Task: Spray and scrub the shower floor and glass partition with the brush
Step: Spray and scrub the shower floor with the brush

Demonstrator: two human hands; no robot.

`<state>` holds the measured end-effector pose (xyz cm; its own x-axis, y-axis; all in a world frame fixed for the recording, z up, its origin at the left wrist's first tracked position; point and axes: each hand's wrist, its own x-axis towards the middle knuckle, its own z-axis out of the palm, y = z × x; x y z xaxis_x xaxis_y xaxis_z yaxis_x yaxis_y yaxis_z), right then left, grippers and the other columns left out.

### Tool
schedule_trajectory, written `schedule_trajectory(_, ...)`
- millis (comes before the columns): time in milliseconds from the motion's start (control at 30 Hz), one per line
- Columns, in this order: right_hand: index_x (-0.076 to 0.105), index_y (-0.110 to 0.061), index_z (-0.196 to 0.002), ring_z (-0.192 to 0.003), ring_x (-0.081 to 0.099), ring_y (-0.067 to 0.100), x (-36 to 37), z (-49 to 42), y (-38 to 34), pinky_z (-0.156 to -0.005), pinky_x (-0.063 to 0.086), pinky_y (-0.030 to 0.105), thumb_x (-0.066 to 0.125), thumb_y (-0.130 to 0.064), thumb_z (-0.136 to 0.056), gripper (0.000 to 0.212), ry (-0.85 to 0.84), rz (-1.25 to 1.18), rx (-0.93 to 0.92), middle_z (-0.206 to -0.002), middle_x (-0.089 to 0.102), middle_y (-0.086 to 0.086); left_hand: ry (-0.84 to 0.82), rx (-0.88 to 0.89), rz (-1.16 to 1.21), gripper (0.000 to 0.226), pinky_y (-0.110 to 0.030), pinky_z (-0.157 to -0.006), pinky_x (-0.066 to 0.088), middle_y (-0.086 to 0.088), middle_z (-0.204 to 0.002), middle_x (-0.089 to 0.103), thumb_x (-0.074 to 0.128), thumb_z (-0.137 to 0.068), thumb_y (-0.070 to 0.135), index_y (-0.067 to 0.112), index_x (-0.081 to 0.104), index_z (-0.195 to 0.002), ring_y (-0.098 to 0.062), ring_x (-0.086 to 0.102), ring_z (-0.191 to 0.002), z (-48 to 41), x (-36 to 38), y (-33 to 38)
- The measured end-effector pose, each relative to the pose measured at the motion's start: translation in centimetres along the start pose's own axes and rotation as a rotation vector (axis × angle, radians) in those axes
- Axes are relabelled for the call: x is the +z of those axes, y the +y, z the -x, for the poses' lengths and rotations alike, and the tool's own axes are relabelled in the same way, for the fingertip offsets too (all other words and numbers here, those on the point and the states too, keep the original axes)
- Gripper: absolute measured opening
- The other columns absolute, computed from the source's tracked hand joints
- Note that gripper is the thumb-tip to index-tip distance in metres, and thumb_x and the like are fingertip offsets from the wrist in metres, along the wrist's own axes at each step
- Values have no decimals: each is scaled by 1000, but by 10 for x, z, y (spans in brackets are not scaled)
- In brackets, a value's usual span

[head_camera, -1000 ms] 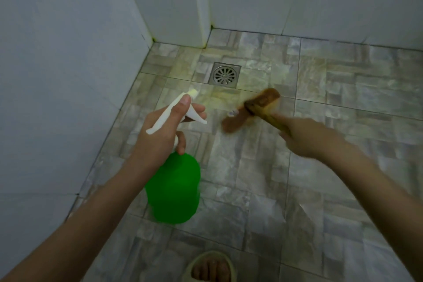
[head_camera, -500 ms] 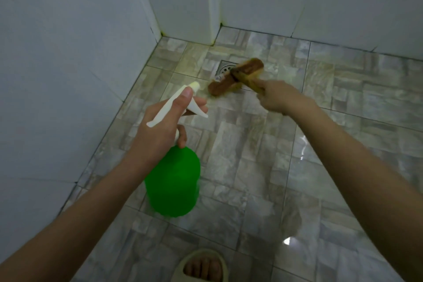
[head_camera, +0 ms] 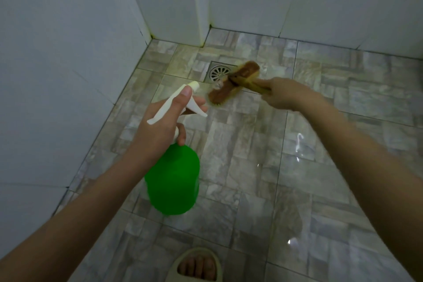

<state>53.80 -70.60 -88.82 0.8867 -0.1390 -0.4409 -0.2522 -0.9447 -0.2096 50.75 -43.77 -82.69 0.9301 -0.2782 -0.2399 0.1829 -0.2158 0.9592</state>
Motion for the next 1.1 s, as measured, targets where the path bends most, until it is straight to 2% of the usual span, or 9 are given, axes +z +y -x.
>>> schedule_trajectory(200,38,-44,-141,-51,42,15,-32,83,87,-45,35,24,52,-22,-98,50,-237,-135,322,-71,50,7,-30,-25,22,55,-19,-39,42,-6,-108,77,46,-85,52,10,72,-109,-3,56,-43,-1,-1,-1)
schedule_trajectory(300,35,-44,-143,-67,52,22,-24,28,73,-59,44,31,49,-23,-98,52,-71,-45,186,-88,55,8,-43,-15,17,41,-20,-40,41,-4,-108,77,46,-85,52,23,72,-99,-4,54,-42,-4,4,-1)
schedule_trajectory(400,31,-48,-144,-58,49,20,-20,-24,58,-49,41,28,46,-25,-98,53,16,-118,82,-81,52,4,-92,3,-26,36,-21,-42,42,1,-107,77,47,-90,55,33,75,-94,-9,50,-40,-7,10,-5)
schedule_trajectory(533,36,-49,-140,-53,42,18,-46,4,75,-47,39,28,50,-23,-98,52,-194,-142,147,-75,51,10,-105,48,-54,41,-22,-42,42,5,-107,77,47,-97,56,28,76,-96,-14,47,-39,-13,9,-9)
schedule_trajectory(600,36,-49,-141,-53,43,18,-49,24,76,-47,39,28,52,-22,-98,53,-239,-138,230,-75,52,11,-99,40,-13,35,-23,-43,42,6,-108,77,45,-99,56,41,76,-92,-13,46,-39,-14,5,-7)
schedule_trajectory(733,32,-42,-146,-66,48,18,-22,-9,28,-61,40,31,45,-18,-98,55,-55,-47,70,-96,56,10,-109,38,-6,35,-22,-43,41,7,-107,77,44,-98,57,57,74,-79,-13,45,-38,-18,0,-4)
schedule_trajectory(833,30,-41,-147,-62,48,16,-11,-21,11,-54,39,29,42,-17,-99,55,-7,-49,17,-97,52,7,-121,37,-24,32,-21,-42,42,7,-107,77,45,-95,56,55,74,-82,-11,45,-38,-14,-2,-6)
schedule_trajectory(967,23,-45,-148,-63,44,7,4,77,56,-69,39,29,43,-26,-101,55,-143,35,107,-103,57,3,-121,23,-61,30,-21,-40,40,9,-103,78,45,-94,51,38,71,-101,-11,46,-37,-5,-14,-12)
schedule_trajectory(1100,16,-49,-146,-60,48,5,27,174,60,-62,43,25,43,-32,-100,56,-287,64,146,-73,47,-12,-155,-19,-65,29,-21,-40,40,3,-104,78,47,-94,52,40,74,-95,-8,48,-38,12,-28,-18)
